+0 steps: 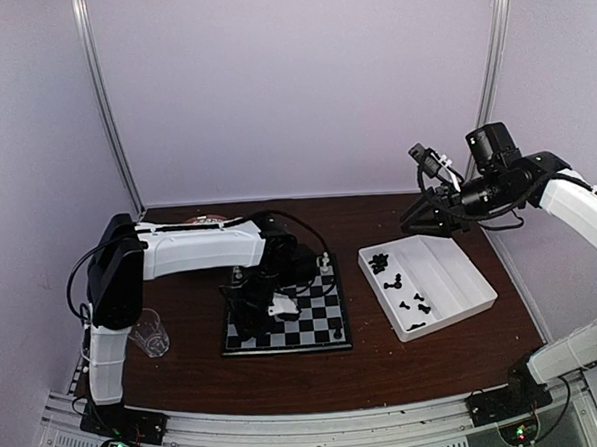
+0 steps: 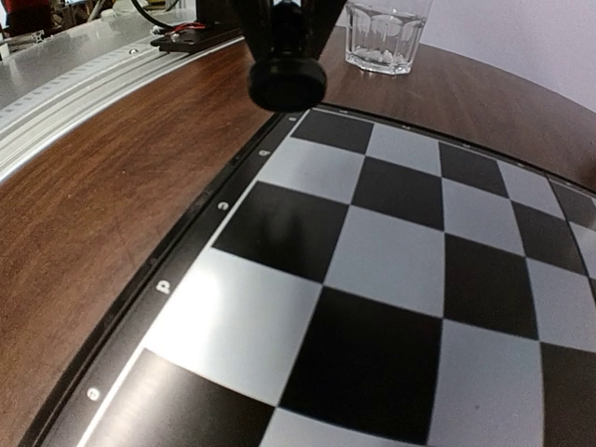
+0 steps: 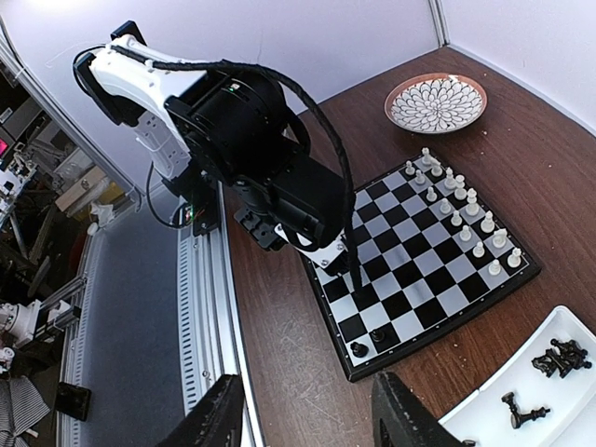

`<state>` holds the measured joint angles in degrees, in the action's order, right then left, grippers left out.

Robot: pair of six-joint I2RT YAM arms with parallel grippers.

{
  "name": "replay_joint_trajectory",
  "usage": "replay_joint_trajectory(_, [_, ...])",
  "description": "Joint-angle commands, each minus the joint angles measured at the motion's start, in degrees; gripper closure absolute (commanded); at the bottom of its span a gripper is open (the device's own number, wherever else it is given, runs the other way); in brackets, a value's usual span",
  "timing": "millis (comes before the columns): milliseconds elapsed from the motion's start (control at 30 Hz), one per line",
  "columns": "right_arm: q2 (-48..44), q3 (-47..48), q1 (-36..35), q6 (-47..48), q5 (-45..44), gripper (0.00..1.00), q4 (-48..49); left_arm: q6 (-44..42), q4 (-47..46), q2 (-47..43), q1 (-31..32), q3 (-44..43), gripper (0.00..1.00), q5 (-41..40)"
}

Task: Set up the chess pieces on the board
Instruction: Place the bishop on the chessboard.

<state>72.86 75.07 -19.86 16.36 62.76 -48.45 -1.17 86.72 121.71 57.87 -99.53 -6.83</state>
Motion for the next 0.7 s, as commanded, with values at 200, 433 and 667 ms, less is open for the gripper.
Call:
replay_joint_trajectory(200, [-2.1, -1.0, 0.8, 0.7, 0.1, 0.5, 0.2, 0.3, 1.2, 3.1, 0.3, -1.7, 1.0, 1.7])
replay_joint_trajectory(433, [-2.2, -1.1, 0.9, 0.5, 0.3, 0.5, 0.4, 0.1, 0.8, 4.3, 0.3, -2.2, 1.0, 1.6])
replay_joint_trajectory(667, [-2.2, -1.7, 1.0, 0.2, 0.7, 0.5, 0.7, 0.1, 0.4, 5.1, 0.3, -2.3, 1.0, 1.3])
